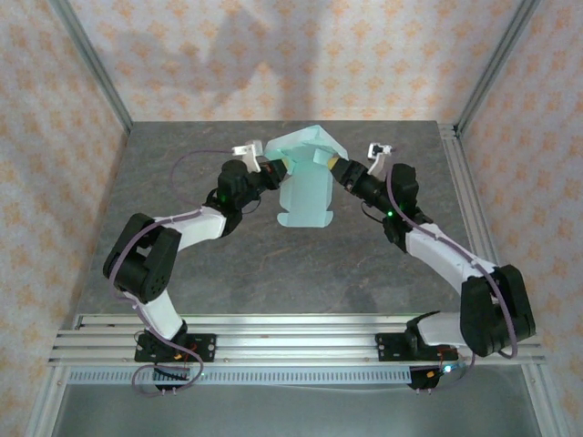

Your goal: Fold the paper box

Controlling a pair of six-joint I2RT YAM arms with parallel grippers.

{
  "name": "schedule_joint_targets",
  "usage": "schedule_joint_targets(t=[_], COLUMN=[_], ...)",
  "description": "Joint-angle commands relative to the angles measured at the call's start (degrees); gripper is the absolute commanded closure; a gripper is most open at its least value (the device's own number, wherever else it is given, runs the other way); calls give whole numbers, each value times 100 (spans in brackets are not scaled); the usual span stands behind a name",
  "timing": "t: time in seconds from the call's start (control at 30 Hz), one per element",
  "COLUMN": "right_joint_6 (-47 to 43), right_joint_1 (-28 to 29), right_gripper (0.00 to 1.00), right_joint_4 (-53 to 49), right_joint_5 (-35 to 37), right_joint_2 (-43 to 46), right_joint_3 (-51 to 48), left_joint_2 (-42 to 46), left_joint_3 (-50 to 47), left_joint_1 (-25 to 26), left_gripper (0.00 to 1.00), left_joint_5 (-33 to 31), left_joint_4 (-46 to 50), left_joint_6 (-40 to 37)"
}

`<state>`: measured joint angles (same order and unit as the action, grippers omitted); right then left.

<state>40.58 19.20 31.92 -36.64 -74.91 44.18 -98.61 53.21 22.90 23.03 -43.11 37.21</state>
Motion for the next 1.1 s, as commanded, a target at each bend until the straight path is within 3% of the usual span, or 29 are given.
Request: schedule_joint_targets(t=[0.0,0.27,0.43,0.77,1.07], right_joint_6=[-399,-1056,-1772,-2643,-2668], right_joint_1=[6,86,632,1889,1948], right_gripper=[46,39,38,48,50], right_joint_4=[-304,-2052,-3310,-5055,-6142], right_joint_5=[483,1522,2328,3287,3198], right_joint_2=[399,1216,1164,-536,-1812], right_joint_3=[-58,481,1375,3909,5467], left_joint_2=[157,512,534,735,1006], left_joint_3=[63,-165,-101,-184,-152], left_joint_1=[53,55,90,333,543], left_gripper=[100,100,100,100,100], left_joint_5=[-135,-1554,-2104,-3160,-3504], left_joint_4=[-151,506,1005,1496,1809], left_joint_6=[-32,74,-56,-532,-1329])
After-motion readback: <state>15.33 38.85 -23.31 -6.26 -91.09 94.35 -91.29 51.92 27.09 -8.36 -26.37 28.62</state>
